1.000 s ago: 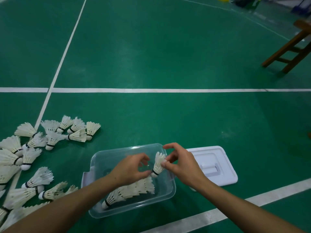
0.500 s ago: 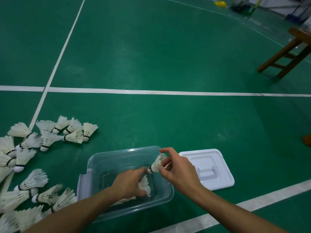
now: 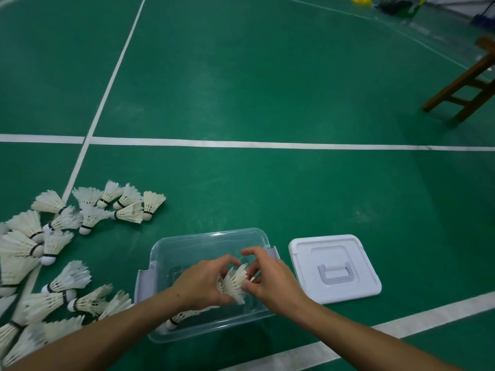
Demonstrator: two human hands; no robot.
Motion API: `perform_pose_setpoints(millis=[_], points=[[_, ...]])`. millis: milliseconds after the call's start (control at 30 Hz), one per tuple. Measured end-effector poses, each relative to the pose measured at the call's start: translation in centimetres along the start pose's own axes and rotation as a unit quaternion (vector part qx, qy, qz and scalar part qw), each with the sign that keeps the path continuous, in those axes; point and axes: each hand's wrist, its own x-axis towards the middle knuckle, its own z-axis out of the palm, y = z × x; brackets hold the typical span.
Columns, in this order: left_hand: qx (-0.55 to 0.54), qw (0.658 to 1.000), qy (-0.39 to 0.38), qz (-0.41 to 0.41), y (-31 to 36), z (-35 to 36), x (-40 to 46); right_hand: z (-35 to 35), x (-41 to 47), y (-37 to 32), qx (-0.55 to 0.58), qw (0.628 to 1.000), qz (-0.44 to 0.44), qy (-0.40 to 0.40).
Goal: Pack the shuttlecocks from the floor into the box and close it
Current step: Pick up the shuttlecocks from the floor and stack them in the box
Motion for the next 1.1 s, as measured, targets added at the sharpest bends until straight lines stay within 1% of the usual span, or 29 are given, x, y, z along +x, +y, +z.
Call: perform_pose_setpoints(millis=[167,267,333,400,500,667,767,833,900,967,1033,1100], points=[[0.035,0.999,0.0,0.017,-0.3,0.3,-0.2,1.0,0.1,-0.4,0.045,0.997,0.021,-0.053],[0.055,0.998,0.005,0.013,-0.6,0.4,-0.1,1.1,0.0,-0.4,0.066,0.994,0.034,-0.075],[0.065,0.998,-0.001,0.004,-0.6,0.5,0.2,0.3,0.0,-0.6,0.059,0.994,0.036,-0.081],[0.083,0.996,-0.007,-0.008,-0.4,0.6,0.7,-1.1,0.0,-0.8,0.033,0.997,0.025,-0.061],[0.11,0.993,-0.027,-0.024,-0.1,1.5,1.5,-3.6,0.3,-0.7,0.024,1.0,0.014,-0.007],[0.135,0.988,-0.068,-0.038,-0.1,3.4,2.7,-6.4,0.9,-0.5,0.074,0.997,0.024,0.028],[0.138,0.987,-0.067,-0.041,-0.1,3.8,2.9,-7.2,1.4,-0.9,0.1,0.994,0.016,0.039],[0.12,0.99,-0.062,-0.037,-0.1,3.9,2.7,-7.8,1.8,-1.1,0.107,0.993,0.003,0.046],[0.086,0.994,-0.052,-0.029,0.1,3.7,2.5,-8.2,2.1,-1.3,0.112,0.992,-0.012,0.052],[0.044,0.999,-0.025,-0.015,0.3,2.7,2.1,-8.6,2.4,-1.5,0.108,0.992,-0.028,0.055],[-0.003,1.0,0.031,-0.005,0.7,0.9,1.3,-9.2,2.8,-2.0,0.1,0.992,-0.048,0.056],[-0.055,0.993,0.101,0.001,0.9,-1.8,0.1,-9.8,3.4,-2.8,0.083,0.993,-0.068,0.053]])
